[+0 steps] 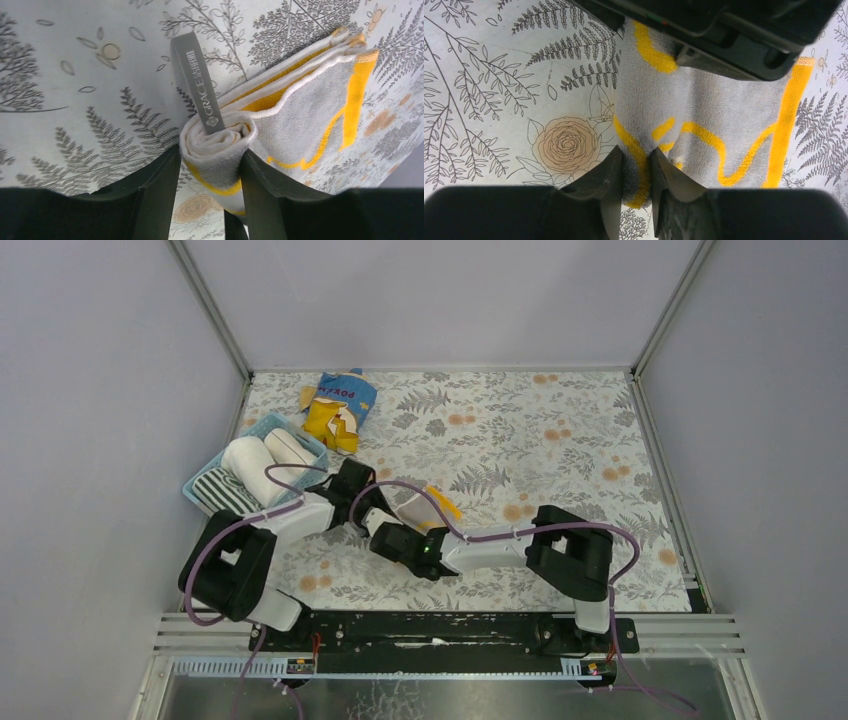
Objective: Roll the towels
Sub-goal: Roll the towel at the center of the board.
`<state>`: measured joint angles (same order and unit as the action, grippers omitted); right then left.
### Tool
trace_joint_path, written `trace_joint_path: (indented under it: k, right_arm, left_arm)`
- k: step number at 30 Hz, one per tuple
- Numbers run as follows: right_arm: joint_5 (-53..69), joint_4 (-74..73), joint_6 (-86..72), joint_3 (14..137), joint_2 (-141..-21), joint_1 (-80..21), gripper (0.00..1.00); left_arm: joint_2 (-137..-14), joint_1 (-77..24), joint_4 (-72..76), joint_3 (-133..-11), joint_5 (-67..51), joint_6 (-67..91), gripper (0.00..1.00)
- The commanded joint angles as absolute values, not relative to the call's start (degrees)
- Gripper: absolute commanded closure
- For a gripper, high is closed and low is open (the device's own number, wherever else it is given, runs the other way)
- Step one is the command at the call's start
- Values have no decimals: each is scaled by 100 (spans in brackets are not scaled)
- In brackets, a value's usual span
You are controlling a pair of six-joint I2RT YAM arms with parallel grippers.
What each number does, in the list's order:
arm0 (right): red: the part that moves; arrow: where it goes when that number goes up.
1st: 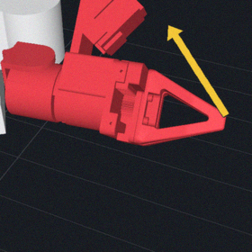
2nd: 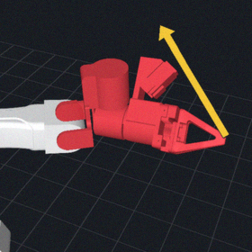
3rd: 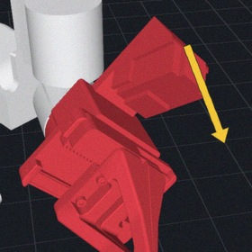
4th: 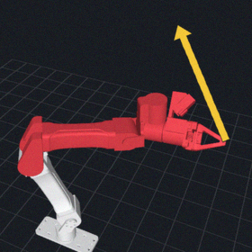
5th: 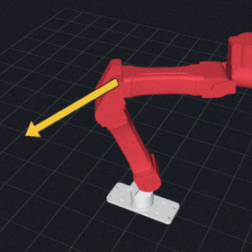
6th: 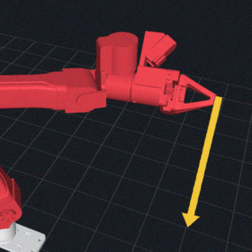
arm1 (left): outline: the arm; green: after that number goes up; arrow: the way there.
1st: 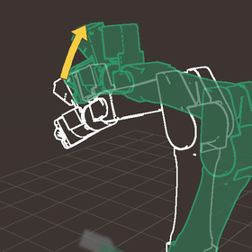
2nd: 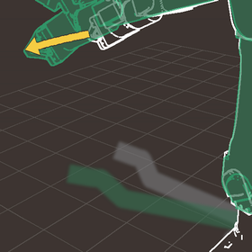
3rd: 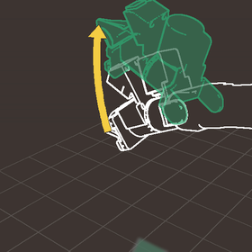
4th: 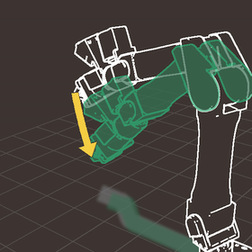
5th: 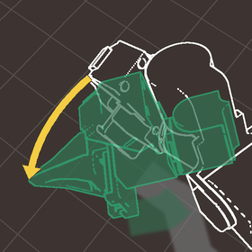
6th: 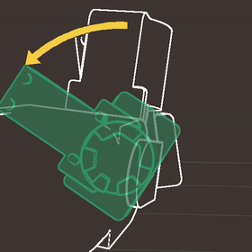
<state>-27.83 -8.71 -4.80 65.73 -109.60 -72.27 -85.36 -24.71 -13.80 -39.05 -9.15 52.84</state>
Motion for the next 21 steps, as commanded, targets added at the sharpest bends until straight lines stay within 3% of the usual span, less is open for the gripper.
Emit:
trace_joint_path:
  k: [1,4,11,21]
  right_arm:
    - [-1759,-1138,-800,6351,-10858,-7217,77]
    - [-767,-785,-967,6327,-10653,-7157,86]
    - [1342,654,-1783,5628,-10018,-6462,88]
    - [3592,3667,-3949,4119,-9969,-5238,87]
  left_arm:
    - [-8304,-2487,-1977,-3625,-362,5155,52]
    - [-7888,-2487,-2144,-3581,-316,5220,45]
    - [-6676,-2427,-2552,-3549,-72,5387,21]
    - [-6092,-2417,-2557,-3130,-581,5522,15]
